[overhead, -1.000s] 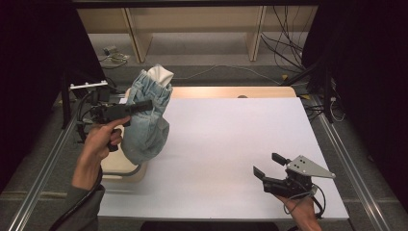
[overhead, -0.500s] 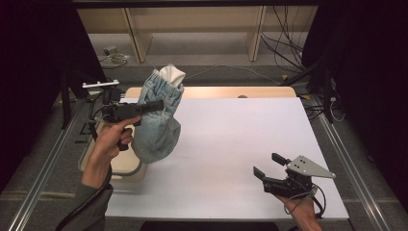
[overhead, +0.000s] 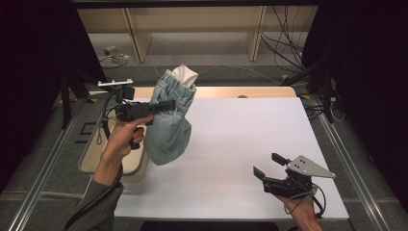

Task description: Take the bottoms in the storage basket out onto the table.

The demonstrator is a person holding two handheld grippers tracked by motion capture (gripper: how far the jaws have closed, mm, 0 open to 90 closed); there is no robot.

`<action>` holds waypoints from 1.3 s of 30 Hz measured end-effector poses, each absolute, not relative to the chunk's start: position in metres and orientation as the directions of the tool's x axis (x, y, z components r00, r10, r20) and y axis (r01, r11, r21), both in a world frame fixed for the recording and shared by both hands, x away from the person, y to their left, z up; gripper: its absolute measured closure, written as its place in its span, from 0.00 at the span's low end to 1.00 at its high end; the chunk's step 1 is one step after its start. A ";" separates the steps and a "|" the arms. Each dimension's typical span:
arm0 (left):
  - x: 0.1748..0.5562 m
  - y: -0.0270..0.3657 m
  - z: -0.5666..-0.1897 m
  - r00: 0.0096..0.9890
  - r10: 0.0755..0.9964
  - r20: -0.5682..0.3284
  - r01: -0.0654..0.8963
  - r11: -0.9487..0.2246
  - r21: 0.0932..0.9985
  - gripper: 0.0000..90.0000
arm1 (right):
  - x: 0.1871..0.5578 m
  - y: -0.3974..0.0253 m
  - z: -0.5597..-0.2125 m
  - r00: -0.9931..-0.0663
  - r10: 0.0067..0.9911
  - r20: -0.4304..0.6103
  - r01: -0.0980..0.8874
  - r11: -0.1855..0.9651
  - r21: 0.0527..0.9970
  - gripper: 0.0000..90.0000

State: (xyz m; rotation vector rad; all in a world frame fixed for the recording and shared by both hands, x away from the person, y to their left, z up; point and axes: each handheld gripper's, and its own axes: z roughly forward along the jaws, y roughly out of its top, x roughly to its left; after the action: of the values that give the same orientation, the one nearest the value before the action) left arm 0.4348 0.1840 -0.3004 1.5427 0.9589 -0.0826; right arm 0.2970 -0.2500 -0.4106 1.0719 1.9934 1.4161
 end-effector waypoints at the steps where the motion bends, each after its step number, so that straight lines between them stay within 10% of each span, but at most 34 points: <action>1: 0.435 0.184 -0.300 0.651 0.513 -0.559 0.601 0.101 0.793 0.68 | 0.297 -0.250 -0.411 -0.586 0.808 0.063 0.326 0.163 0.931 0.23; 39: 0.465 0.108 -0.343 0.569 0.578 -0.585 0.713 0.008 0.701 0.68 | 0.296 -0.249 -0.411 -0.586 0.807 0.071 0.333 0.159 0.930 0.23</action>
State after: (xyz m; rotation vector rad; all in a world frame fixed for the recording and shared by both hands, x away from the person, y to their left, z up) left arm 0.4653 0.1082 -0.3428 1.6672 1.0933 -0.1487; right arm 0.2963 -0.2490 -0.4110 1.0804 1.9965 1.4191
